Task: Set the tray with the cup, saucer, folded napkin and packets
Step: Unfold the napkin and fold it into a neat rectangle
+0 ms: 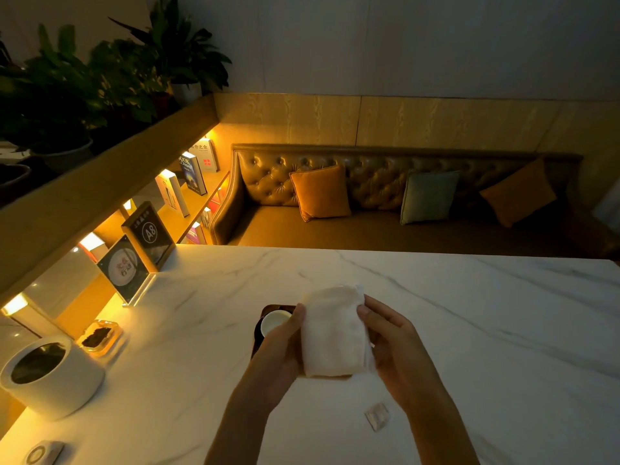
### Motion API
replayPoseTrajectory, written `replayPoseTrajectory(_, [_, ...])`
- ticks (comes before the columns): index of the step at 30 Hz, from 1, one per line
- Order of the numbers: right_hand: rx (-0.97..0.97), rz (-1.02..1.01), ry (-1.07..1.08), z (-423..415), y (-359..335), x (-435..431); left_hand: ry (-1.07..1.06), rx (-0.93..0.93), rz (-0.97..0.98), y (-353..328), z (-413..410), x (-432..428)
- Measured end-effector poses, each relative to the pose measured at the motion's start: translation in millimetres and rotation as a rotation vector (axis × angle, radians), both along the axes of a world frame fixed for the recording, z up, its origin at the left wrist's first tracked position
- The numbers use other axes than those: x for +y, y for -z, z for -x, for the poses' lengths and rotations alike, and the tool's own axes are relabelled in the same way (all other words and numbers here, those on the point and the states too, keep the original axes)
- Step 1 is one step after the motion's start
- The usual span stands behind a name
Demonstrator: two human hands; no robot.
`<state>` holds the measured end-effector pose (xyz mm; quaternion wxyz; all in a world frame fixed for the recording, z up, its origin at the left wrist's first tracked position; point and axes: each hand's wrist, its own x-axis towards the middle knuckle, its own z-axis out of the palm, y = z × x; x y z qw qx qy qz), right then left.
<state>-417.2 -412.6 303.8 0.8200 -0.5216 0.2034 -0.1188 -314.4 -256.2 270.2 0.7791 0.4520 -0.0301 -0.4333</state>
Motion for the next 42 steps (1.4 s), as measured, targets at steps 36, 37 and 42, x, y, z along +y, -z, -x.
replayPoseTrajectory(36, [0.094, 0.9, 0.409, -10.3, 19.7, 0.1, -0.545, -0.909, -0.543, -7.1, 18.1, -31.3])
replayPoseTrajectory(37, [0.083, 0.897, 0.411, -10.4, 19.8, -1.0, -0.545, -0.918, -0.537, -6.8, 18.9, -31.6])
replayPoseTrajectory(42, [0.037, 0.745, 0.426, -9.6, 17.4, -2.6, -0.513, -0.861, -0.501, -7.2, 15.8, -35.2])
